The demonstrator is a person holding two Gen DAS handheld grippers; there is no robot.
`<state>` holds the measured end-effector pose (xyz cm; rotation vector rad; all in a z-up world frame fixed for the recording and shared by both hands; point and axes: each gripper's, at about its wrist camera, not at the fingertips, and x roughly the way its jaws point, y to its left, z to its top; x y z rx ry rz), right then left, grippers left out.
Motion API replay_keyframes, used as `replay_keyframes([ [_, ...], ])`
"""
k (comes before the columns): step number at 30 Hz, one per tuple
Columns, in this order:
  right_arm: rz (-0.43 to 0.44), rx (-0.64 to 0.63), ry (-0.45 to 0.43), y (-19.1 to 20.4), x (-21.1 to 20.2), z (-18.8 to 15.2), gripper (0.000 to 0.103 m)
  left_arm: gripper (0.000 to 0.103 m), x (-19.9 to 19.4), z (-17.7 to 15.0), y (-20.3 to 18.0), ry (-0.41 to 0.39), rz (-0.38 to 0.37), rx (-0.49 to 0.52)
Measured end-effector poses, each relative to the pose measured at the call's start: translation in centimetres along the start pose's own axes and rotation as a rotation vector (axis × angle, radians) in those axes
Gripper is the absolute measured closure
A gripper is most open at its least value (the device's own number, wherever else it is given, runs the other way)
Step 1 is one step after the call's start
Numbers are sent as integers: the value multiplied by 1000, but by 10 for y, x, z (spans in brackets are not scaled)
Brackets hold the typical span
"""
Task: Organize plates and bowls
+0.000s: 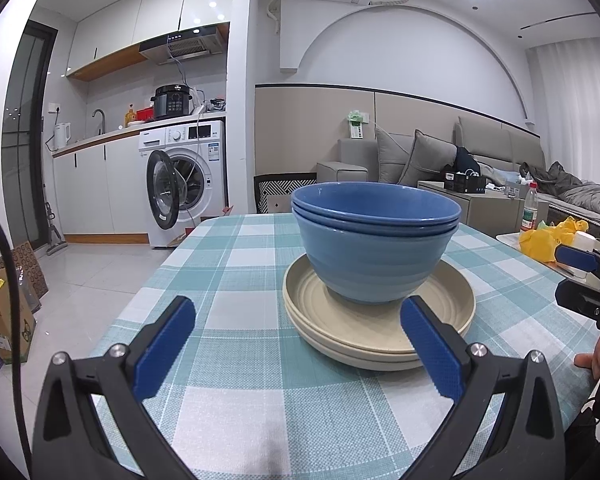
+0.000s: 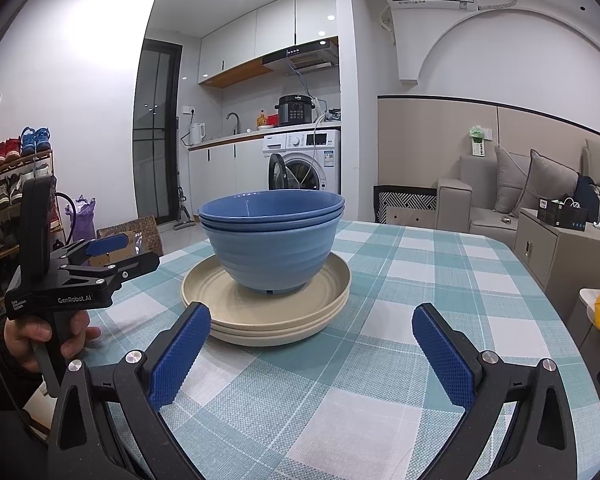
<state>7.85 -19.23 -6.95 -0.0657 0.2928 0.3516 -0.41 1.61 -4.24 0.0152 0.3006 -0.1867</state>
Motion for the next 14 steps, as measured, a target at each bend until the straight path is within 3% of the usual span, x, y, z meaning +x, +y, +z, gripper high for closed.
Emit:
replay_keyframes([
  [14, 0, -7, 4, 3, 0, -2, 0, 0, 0, -1, 0, 0, -3, 12],
])
